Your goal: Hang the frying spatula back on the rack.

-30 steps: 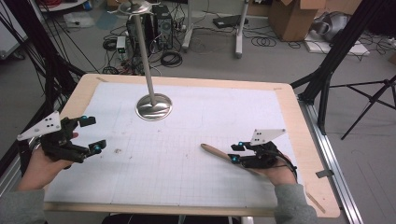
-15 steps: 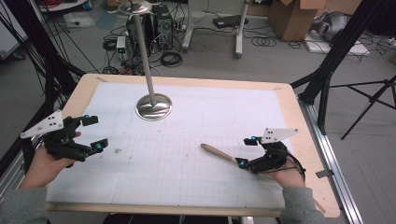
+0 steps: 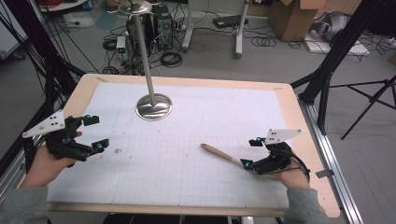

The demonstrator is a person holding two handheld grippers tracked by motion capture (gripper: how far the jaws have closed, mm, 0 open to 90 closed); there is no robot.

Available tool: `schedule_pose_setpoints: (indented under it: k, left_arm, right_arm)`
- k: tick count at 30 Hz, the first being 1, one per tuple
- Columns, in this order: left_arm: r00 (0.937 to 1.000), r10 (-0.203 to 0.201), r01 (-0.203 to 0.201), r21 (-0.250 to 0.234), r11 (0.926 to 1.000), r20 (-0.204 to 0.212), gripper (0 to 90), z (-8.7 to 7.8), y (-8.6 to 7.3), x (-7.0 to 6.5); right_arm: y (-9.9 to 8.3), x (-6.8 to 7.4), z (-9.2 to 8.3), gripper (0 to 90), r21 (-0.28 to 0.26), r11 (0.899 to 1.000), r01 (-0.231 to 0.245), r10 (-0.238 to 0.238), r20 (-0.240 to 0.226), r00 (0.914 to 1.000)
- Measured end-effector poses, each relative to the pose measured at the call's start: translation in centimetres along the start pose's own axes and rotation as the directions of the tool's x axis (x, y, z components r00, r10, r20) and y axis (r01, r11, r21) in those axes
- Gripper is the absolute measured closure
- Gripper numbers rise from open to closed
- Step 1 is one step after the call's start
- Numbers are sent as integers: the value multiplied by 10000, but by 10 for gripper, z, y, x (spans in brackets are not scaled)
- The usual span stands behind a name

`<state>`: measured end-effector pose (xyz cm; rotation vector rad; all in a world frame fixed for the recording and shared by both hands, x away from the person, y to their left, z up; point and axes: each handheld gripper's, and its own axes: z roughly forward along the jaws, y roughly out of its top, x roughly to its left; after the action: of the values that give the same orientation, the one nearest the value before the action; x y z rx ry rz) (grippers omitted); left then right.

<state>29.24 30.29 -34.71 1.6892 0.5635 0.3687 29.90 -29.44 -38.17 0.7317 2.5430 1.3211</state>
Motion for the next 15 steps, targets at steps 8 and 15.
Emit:
schedule_pose_setpoints:
  k: [8, 15]
  left_arm:
    - [10000, 53, -53, 64, 10000, 4, 32, 1, 1, -2]
    - [10000, 43, -42, 157, 9999, -60, 32, 2, -1, -1]
  right_arm:
    - [-8, -4, -2, 161, 224, 9997, -2, 2, 28, 10000]
    - [-11, -8, -6, 197, 443, 9990, 46, -41, -107, 9999]
